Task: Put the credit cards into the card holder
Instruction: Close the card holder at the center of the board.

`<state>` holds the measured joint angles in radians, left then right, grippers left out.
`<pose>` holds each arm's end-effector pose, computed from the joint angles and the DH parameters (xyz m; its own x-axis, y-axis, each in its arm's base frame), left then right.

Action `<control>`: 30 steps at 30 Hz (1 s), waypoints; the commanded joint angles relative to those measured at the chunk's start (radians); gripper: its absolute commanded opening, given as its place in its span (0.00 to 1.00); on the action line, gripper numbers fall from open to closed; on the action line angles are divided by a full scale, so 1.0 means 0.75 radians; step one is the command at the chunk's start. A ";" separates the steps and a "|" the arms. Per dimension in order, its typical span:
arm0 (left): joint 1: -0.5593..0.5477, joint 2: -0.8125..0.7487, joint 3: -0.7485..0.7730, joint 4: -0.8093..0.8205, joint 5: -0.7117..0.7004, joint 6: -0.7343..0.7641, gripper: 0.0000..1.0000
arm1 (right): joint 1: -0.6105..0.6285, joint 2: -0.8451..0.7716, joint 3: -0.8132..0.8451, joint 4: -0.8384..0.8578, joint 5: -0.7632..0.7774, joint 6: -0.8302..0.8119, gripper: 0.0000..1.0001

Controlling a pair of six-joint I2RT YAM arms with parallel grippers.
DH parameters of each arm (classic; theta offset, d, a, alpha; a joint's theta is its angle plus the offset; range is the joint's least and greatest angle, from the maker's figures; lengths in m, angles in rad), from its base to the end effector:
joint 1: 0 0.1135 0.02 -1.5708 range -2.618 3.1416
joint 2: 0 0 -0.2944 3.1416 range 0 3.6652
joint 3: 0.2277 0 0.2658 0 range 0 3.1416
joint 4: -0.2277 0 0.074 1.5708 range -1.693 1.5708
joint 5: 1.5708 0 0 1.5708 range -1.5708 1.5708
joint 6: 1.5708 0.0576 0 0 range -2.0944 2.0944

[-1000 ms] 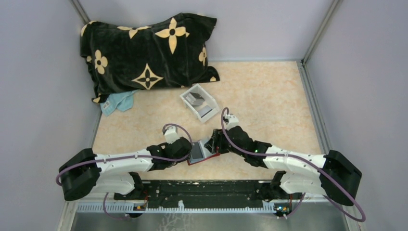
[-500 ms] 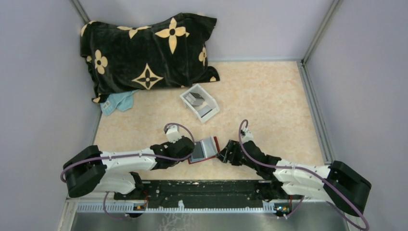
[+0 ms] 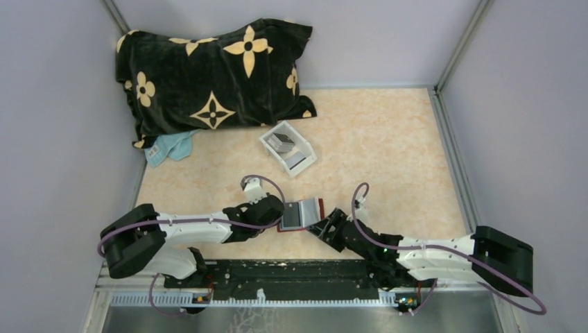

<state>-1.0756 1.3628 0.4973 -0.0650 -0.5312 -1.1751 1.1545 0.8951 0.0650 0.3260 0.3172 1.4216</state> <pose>0.1429 -0.2031 0.1441 -0.7142 -0.3518 -0.6051 -0.1146 0.9116 -0.3947 0.0842 0.1460 0.1304 -0.7791 0.5613 -0.2791 0.0804 0.5311 0.8435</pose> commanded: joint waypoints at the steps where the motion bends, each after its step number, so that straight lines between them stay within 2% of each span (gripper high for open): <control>1: -0.002 0.113 -0.070 -0.105 0.194 -0.016 0.31 | 0.127 0.121 -0.006 0.126 0.211 0.249 0.70; 7: -0.004 0.108 -0.087 -0.091 0.216 -0.014 0.30 | 0.164 0.327 0.000 0.273 0.279 0.336 0.70; 11: -0.003 0.088 -0.118 -0.082 0.226 -0.022 0.30 | 0.166 0.367 -0.010 0.251 0.376 0.430 0.70; 16: -0.004 0.069 -0.143 -0.060 0.235 -0.024 0.30 | 0.166 0.367 0.019 0.106 0.525 0.484 0.69; 21: -0.006 0.086 -0.156 -0.029 0.263 -0.019 0.29 | 0.166 0.432 0.025 0.122 0.622 0.503 0.68; 30: -0.006 0.092 -0.181 0.004 0.281 -0.012 0.29 | 0.166 0.622 0.056 0.321 0.686 0.430 0.65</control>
<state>-1.0706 1.3655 0.4324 0.0895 -0.4835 -1.1858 1.2697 1.3125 0.1070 0.6044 0.7822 1.7969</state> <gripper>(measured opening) 0.293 0.659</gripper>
